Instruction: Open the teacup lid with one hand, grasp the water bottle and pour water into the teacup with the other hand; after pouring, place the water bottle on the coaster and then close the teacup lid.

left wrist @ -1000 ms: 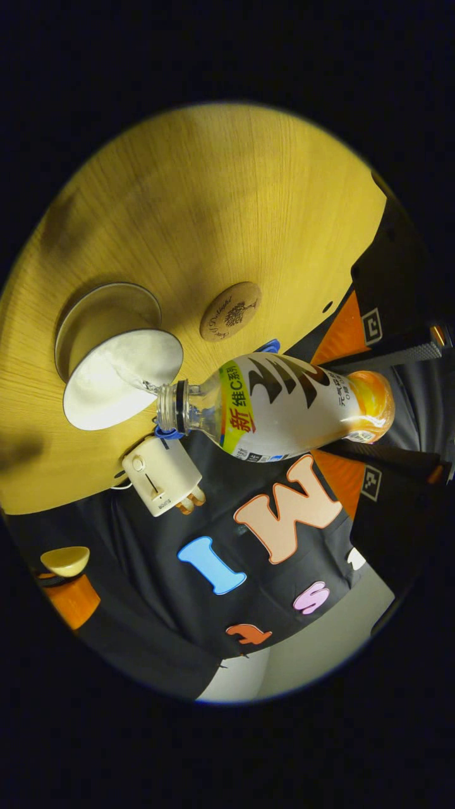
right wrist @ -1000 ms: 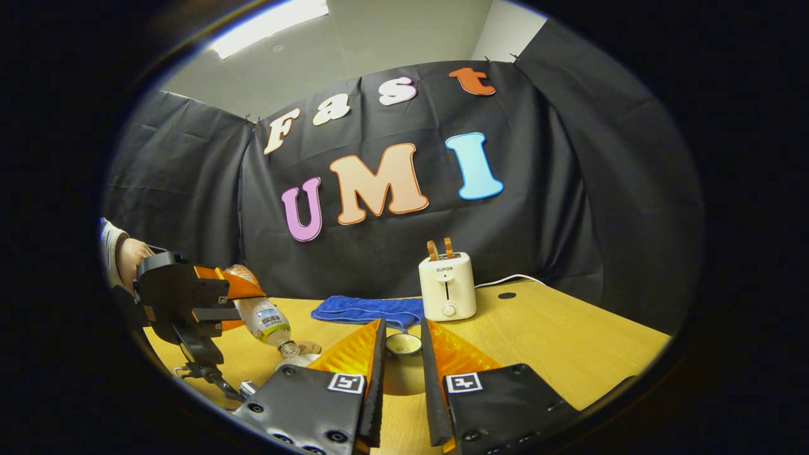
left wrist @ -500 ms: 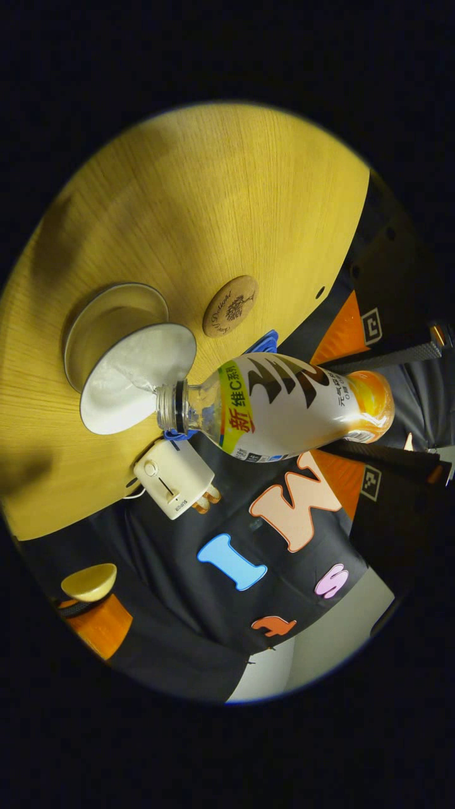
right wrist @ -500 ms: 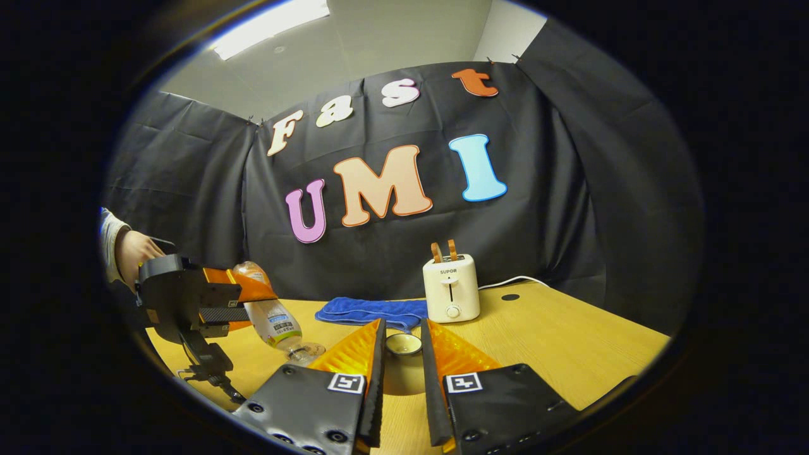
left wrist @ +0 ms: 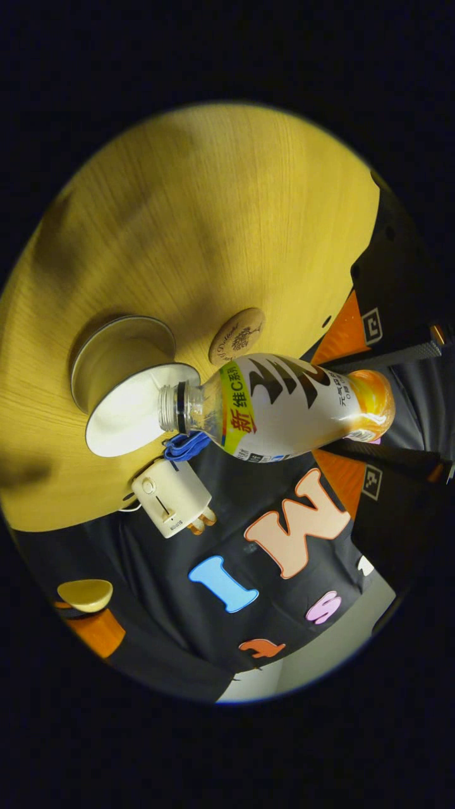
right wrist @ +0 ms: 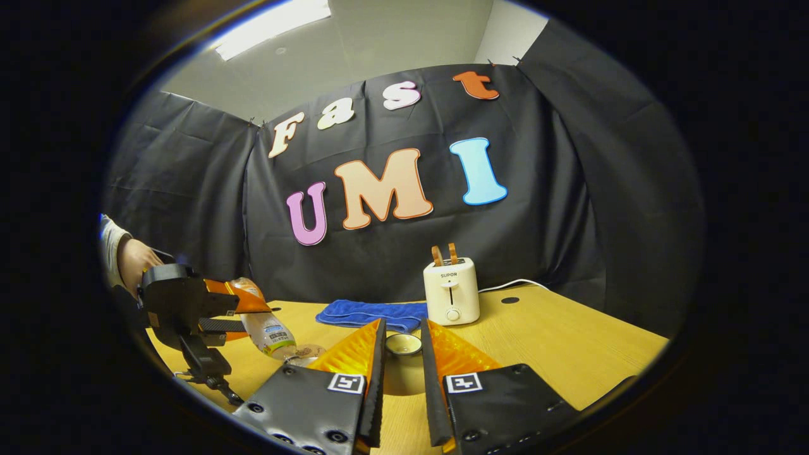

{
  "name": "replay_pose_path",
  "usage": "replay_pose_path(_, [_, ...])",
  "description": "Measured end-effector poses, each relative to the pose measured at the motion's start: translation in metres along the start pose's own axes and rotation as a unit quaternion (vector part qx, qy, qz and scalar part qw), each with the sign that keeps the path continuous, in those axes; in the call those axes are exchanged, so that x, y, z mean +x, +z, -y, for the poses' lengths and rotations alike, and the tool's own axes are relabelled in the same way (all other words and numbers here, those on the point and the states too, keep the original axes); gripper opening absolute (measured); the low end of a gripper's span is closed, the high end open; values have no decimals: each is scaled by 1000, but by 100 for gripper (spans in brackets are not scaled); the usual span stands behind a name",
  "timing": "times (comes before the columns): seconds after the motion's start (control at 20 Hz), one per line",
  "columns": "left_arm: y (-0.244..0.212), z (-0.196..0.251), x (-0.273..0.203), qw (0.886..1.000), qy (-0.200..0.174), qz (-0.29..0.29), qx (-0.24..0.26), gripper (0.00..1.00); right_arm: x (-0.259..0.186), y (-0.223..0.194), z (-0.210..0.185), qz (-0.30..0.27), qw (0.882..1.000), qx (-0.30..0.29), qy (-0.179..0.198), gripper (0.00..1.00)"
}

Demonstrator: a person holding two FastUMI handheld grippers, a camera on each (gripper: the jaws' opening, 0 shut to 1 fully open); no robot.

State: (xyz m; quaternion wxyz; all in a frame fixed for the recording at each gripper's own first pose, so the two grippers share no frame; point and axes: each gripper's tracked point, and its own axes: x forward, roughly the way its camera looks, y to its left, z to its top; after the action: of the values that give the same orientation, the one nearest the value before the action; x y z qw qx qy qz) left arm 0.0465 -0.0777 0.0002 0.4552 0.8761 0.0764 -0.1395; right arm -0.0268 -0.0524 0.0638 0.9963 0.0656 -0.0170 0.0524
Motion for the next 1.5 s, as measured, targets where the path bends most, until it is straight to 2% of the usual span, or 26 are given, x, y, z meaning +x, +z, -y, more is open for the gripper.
replay_pose_path(0.15, [0,16,-4,998,-27,11,-56,55,0,-1,0,0,1000,-1,0,34])
replay_pose_path(0.25, [8,24,-2,991,-32,35,-122,55,1,-1,-2,-1,1000,-1,2,31])
replay_pose_path(0.4, [19,37,-2,969,-40,64,-237,55,1,-4,-6,-4,1000,2,7,33])
replay_pose_path(0.55, [29,48,-1,936,-60,76,-339,55,1,-7,-9,-8,1000,0,9,31])
replay_pose_path(0.65, [38,50,-5,910,-68,92,-400,55,1,-8,-11,-8,1000,-2,11,32])
replay_pose_path(0.8, [47,49,-9,863,-77,112,-487,58,1,-9,-16,-10,1000,-3,16,32])
replay_pose_path(0.85, [51,46,-11,848,-79,118,-511,52,2,-10,-17,-11,1000,-3,17,33])
replay_pose_path(0.9, [52,44,-12,834,-80,122,-532,55,1,-10,-18,-12,1000,-3,18,33])
replay_pose_path(1.05, [43,30,-14,796,-59,127,-590,55,1,-11,-22,-11,1000,-5,22,32])
replay_pose_path(1.1, [42,27,-13,778,-58,128,-612,52,1,-10,-22,-11,1000,-5,23,33])
replay_pose_path(1.25, [38,16,-12,719,-47,138,-680,55,0,-9,-23,-9,1000,-5,24,34])
replay_pose_path(1.5, [24,5,2,628,-33,138,-765,55,0,-6,-20,-5,1000,-3,20,31])
